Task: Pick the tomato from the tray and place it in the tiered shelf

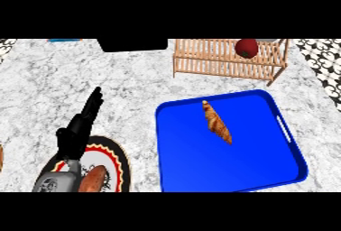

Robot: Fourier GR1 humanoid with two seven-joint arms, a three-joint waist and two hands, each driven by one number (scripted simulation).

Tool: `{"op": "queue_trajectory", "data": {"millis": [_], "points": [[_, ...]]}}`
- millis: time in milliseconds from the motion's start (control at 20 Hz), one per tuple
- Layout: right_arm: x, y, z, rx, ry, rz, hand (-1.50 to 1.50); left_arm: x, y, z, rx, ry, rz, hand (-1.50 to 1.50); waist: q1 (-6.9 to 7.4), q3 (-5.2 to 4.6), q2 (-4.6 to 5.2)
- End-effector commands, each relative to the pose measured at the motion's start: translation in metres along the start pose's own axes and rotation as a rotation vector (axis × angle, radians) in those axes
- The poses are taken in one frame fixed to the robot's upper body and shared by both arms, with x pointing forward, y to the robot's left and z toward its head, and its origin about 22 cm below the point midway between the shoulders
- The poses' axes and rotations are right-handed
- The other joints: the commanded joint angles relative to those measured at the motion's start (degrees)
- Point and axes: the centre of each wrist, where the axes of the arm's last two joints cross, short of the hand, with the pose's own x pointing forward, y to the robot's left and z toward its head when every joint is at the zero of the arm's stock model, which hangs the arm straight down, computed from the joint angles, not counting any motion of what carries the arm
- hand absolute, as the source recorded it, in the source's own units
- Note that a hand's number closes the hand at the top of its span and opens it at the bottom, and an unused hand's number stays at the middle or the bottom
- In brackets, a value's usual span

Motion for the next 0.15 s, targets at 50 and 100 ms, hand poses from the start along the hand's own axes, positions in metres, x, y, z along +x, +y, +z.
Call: {"op": "queue_trajectory", "data": {"millis": [50,100], "points": [[-0.02,-0.069,0.002,0.056,0.051,0.079,-1.5,0.002,0.011,-0.004,0.004,0.004,-0.012,0.0,-0.55,0.01,0.07],[-0.031,-0.078,0.005,0.064,0.06,0.071,-1.5,0.004,-0.002,-0.003,0.001,0.004,0.009,0.0,-0.03,0.04,0.23]]}}
